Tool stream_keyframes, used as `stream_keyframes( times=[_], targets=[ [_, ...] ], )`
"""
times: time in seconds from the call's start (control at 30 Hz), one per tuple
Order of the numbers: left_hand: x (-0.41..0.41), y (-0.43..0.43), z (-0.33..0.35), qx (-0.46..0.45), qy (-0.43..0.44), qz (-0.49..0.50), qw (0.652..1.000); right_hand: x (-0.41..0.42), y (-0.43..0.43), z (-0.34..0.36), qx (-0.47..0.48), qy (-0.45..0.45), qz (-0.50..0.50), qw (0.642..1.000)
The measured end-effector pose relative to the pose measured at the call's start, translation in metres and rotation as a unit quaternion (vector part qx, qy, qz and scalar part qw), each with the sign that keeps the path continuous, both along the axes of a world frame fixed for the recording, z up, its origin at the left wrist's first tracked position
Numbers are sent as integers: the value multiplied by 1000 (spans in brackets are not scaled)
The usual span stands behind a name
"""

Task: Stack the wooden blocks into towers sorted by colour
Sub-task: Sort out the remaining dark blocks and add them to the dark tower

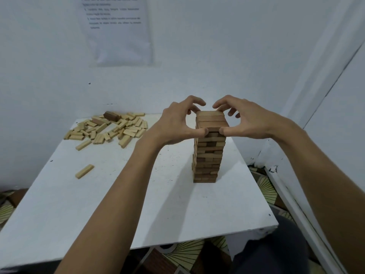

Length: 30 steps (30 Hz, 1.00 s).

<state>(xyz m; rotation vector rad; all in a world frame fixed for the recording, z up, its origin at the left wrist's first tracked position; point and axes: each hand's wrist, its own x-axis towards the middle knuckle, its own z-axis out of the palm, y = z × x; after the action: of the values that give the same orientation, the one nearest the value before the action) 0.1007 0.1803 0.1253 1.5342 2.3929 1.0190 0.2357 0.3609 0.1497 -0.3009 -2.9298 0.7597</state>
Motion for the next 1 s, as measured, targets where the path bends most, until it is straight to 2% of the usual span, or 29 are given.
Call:
stream_keyframes(
  times=[0.4,0.57,0.8,1.0],
  targets=[
    [-5,-1,-6,-14,-2,-8,1000,4,-5,-1,13,-4,-8,1000],
    [-9,-10,-9,9,-18,-6,1000,6,-13,11,71,40,-6,997],
    [-25,-49,-12,58,-13,44,997,-19,-67,26,108,132,8,985],
    [-66,-102,-26,57,-19,110,992,-83,-122,10,76,136,72,985]
  ],
)
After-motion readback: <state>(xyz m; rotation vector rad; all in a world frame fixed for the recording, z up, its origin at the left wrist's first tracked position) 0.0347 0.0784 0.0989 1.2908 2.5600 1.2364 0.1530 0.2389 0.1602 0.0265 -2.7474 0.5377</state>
